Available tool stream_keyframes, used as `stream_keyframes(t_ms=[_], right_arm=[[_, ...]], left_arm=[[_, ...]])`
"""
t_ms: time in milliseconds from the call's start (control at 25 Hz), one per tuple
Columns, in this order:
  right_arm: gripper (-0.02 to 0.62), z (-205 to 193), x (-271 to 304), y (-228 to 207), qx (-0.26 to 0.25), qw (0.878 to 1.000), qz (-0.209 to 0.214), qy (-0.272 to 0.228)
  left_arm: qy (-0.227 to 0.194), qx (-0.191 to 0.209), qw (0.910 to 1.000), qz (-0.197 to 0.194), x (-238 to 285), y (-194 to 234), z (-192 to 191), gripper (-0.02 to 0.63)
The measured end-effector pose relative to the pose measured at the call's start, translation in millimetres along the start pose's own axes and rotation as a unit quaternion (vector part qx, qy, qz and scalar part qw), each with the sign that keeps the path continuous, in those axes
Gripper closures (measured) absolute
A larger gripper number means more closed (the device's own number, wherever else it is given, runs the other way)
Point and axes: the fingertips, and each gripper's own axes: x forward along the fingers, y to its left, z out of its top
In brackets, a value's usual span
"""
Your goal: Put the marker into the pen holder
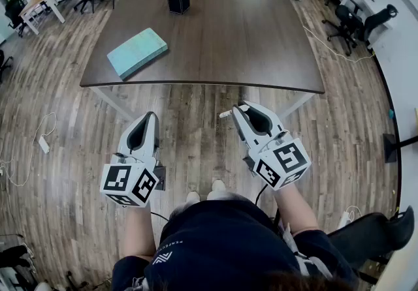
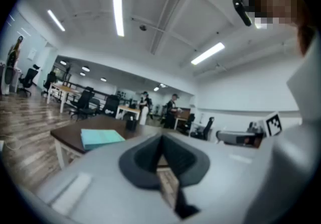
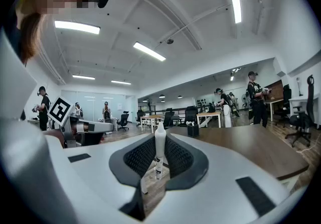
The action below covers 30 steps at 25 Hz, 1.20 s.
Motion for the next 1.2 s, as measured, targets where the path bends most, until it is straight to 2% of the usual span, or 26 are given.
stream_keyframes(t_ms=[160,400,640,880,1200], right_arm=[[0.545,-4,1,-14,0.005,1.000,0.002,0.005],[0.545,-6,2,-38,0.012,1.000,0.015,0.004],[0.545,-5,12,-56,0.023,0.999,0.038,-0.004],[0.545,-7,35,-55,0.025,0.998,0.064,0.006],[0.545,-11,81,-63,0.018,0.998,0.055,0.014]], left_arm=[[0.006,0.015,0.9999,0.000,13,-6,-4,0.600],[0.005,-0.005,1.0000,0.002,36,-19,-9,0.600],[0.013,0.001,0.9998,0.015,48,-25,-13,0.600],[0.019,-0.019,0.9988,0.040,54,-7,-13,0.600],[0.019,-0.010,0.9995,0.022,87,25,-12,0.600]])
